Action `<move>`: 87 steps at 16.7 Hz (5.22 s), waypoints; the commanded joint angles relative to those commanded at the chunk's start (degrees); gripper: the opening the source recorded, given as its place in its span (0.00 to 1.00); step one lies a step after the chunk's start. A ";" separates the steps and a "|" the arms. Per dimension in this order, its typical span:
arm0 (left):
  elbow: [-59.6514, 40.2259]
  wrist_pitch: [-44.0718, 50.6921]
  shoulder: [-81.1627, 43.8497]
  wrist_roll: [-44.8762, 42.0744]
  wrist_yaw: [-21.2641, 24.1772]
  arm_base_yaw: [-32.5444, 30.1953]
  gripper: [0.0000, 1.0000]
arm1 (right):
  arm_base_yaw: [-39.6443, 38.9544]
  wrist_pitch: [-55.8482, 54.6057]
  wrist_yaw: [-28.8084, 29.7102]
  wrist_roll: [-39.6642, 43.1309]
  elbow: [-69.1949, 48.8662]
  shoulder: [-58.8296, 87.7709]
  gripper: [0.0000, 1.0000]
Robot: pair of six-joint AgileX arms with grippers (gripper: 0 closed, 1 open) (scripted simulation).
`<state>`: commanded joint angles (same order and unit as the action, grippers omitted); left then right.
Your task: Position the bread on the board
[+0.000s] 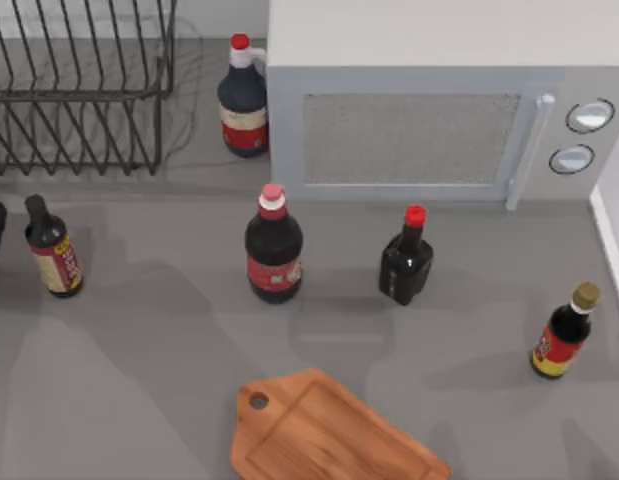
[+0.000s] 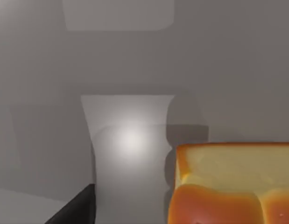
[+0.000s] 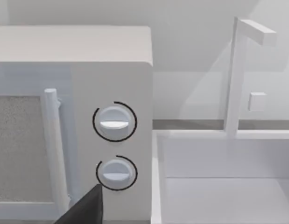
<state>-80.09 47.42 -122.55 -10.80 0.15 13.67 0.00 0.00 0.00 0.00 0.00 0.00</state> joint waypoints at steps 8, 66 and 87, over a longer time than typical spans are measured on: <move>0.00 0.00 0.00 0.00 0.00 0.00 0.17 | 0.00 0.00 0.00 0.00 0.00 0.00 1.00; 0.33 13.64 20.57 -102.67 3.39 -65.00 0.00 | 0.00 0.00 0.00 0.00 0.00 0.00 1.00; 8.41 6.70 16.15 -114.11 1.43 -70.83 0.00 | 0.00 0.00 0.00 0.00 0.00 0.00 1.00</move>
<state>-71.68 54.12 -106.41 -124.91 1.59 -57.17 0.00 0.00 0.00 0.00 0.00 0.00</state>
